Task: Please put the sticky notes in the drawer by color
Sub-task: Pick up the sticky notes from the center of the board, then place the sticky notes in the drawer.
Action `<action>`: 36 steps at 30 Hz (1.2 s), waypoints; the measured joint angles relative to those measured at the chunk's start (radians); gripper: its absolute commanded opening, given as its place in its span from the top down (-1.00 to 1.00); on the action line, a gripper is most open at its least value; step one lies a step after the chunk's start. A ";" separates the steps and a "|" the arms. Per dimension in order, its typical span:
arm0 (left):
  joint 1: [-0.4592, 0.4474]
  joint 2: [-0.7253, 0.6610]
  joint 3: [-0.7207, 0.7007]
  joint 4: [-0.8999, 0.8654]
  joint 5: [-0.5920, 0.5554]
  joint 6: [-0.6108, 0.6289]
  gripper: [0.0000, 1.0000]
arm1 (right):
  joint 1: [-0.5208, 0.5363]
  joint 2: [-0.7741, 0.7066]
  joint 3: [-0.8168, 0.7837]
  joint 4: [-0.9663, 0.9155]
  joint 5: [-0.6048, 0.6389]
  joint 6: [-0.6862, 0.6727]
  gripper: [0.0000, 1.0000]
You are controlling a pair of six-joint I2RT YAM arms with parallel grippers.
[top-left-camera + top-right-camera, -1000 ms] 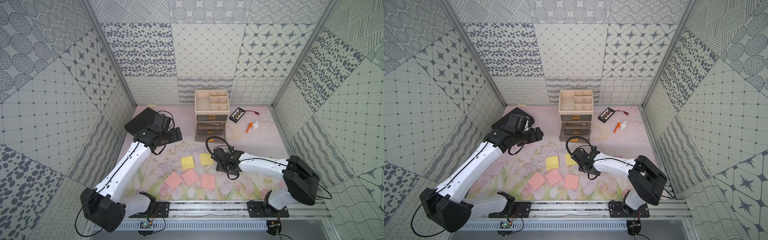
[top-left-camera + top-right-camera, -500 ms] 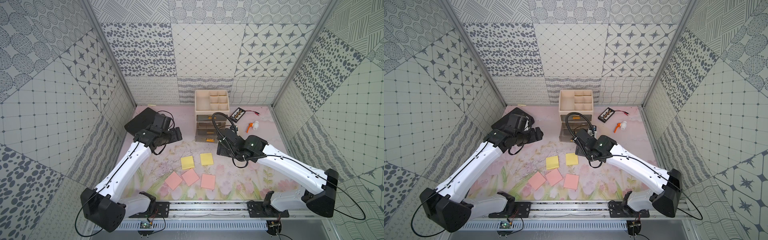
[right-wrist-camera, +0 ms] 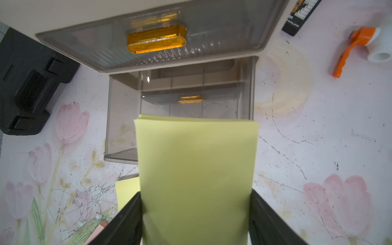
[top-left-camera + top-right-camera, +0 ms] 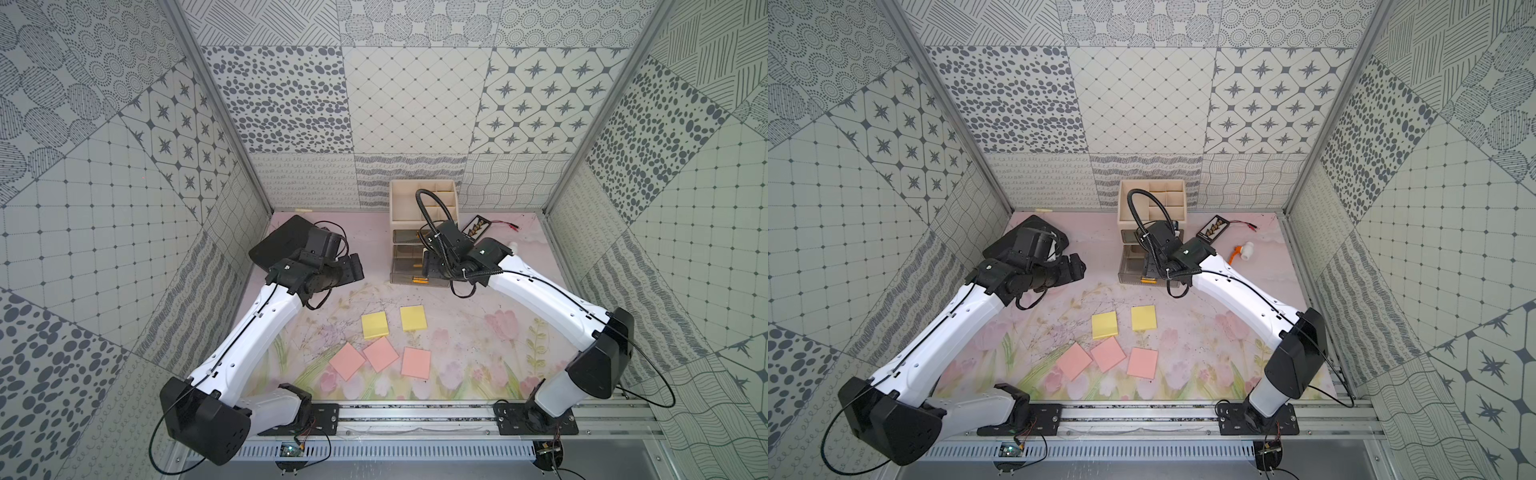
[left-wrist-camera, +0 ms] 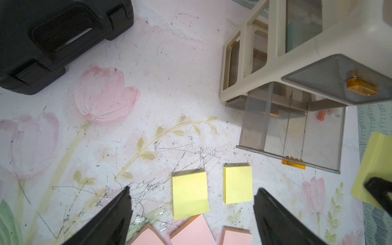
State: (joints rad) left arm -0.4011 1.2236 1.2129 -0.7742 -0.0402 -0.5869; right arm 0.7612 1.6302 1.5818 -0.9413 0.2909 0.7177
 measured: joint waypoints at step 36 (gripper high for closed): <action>0.002 0.027 0.016 0.000 -0.019 0.015 -0.84 | -0.096 0.155 -0.013 0.131 -0.058 -0.080 -0.69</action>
State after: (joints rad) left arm -0.3992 1.2507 1.2289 -0.7746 -0.0593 -0.5720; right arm 0.6655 1.7851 1.5688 -0.8101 0.2325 0.6376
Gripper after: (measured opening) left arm 0.922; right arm 0.813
